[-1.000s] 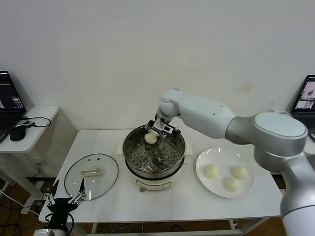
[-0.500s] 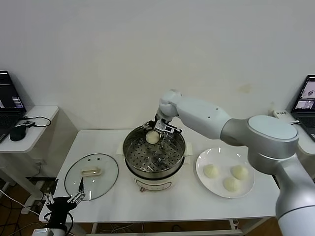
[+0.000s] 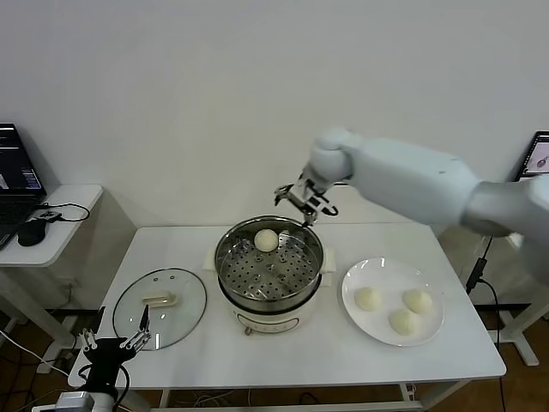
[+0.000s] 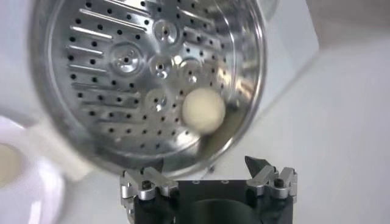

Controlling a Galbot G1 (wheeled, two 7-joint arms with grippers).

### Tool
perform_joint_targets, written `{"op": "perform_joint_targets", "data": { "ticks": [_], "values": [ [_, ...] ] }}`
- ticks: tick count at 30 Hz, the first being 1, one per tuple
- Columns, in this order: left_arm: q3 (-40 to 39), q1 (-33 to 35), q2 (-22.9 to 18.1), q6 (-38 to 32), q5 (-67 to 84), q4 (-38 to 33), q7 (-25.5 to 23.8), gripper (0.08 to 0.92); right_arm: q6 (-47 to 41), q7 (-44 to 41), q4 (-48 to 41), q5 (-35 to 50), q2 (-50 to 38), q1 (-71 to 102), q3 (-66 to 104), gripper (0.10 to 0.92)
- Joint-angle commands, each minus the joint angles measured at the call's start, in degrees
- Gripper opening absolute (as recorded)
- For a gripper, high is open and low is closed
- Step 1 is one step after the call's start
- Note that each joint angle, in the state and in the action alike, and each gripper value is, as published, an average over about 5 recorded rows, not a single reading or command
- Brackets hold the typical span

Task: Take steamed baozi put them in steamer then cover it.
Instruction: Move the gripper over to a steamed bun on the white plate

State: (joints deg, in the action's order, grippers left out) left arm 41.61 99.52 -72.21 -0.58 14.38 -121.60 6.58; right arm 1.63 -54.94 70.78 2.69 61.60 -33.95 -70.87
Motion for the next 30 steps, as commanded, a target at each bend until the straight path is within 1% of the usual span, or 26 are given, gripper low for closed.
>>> {"op": "perform_joint_targets", "data": {
  "ticks": [1,6,12,21,30],
  "values": [
    [0.0,-0.2,1.5,2.4,-0.1,-0.1,-0.2,0.823,-22.5,-0.9,21.4,9.5,-26.7,-1.8,-0.4,0.823],
    [-0.2,-0.1,2.2,2.5,-0.4,0.1,-0.5,0.823,-21.3,-1.1,23.9,6.3,-34.1,3.2,-0.5,0.823],
    [-0.4,-0.3,2.7,2.5,-1.1,0.6,-0.6,0.823,-19.7,-1.1,22.6,1.0,-35.7,12.9,2.4,0.823],
    [0.0,0.2,2.2,2.5,-1.6,0.6,-0.7,0.823,-18.1,-1.0,15.0,-5.2,-31.5,26.9,12.7,0.823],
    [0.7,0.7,1.8,2.4,-1.8,1.1,-0.8,0.823,-16.7,-1.0,7.7,-7.4,-23.8,34.0,17.4,0.823]
  ]
}}
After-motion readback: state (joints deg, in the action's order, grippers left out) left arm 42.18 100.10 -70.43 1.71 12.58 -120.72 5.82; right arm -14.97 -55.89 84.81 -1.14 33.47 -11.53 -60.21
